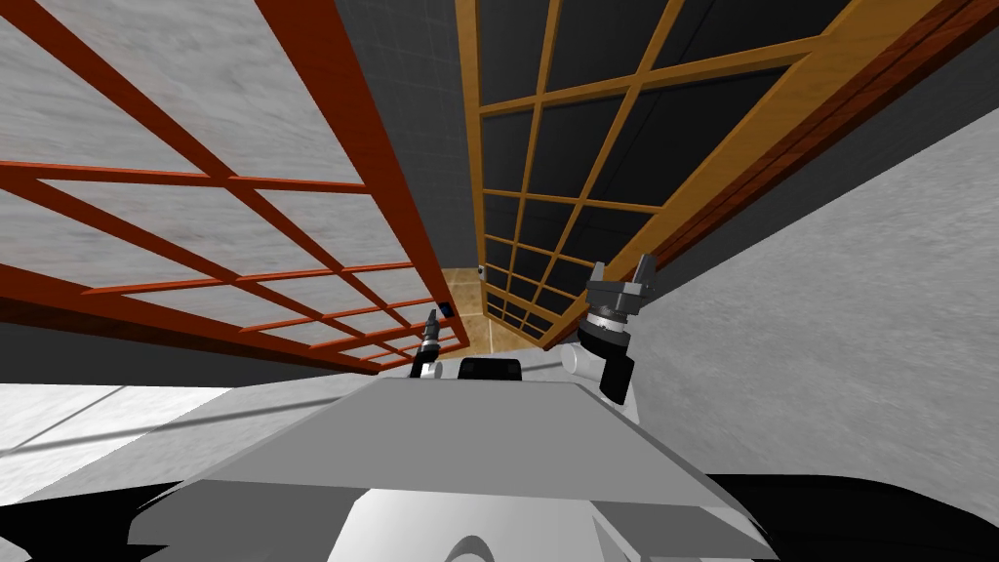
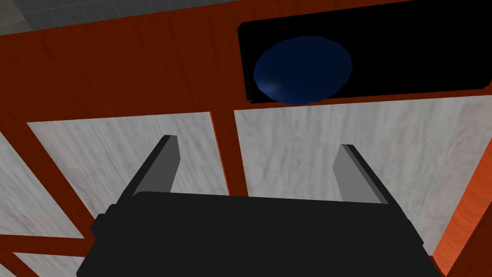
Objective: Push the door open
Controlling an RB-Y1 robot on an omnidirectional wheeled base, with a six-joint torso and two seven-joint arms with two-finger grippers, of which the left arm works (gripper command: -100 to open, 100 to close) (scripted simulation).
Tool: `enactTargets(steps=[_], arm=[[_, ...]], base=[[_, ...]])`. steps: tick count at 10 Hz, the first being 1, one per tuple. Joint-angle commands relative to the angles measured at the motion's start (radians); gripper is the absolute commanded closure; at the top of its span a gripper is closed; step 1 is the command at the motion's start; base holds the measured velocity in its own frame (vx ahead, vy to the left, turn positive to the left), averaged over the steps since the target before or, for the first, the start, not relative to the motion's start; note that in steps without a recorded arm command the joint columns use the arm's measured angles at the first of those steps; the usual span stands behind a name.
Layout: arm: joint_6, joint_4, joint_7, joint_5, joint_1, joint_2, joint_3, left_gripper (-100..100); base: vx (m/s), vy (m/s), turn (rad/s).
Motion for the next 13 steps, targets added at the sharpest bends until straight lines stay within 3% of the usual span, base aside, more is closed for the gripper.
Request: enactTargets(steps=[1,2,13], arm=[[0.001,0.003,0.050,0.012,-0.005,-0.003,-0.003,-100],[0.001,0.003,0.056,0.012,-0.005,-0.003,-0.003,-100],[0.002,0.026,0.345,0.087,-0.036,-0.023,-0.023,-100]], base=[[-0.034,0.001,-0.017],[-0.026,0.002,-0.008],[-0.031,0.003,-0.018]])
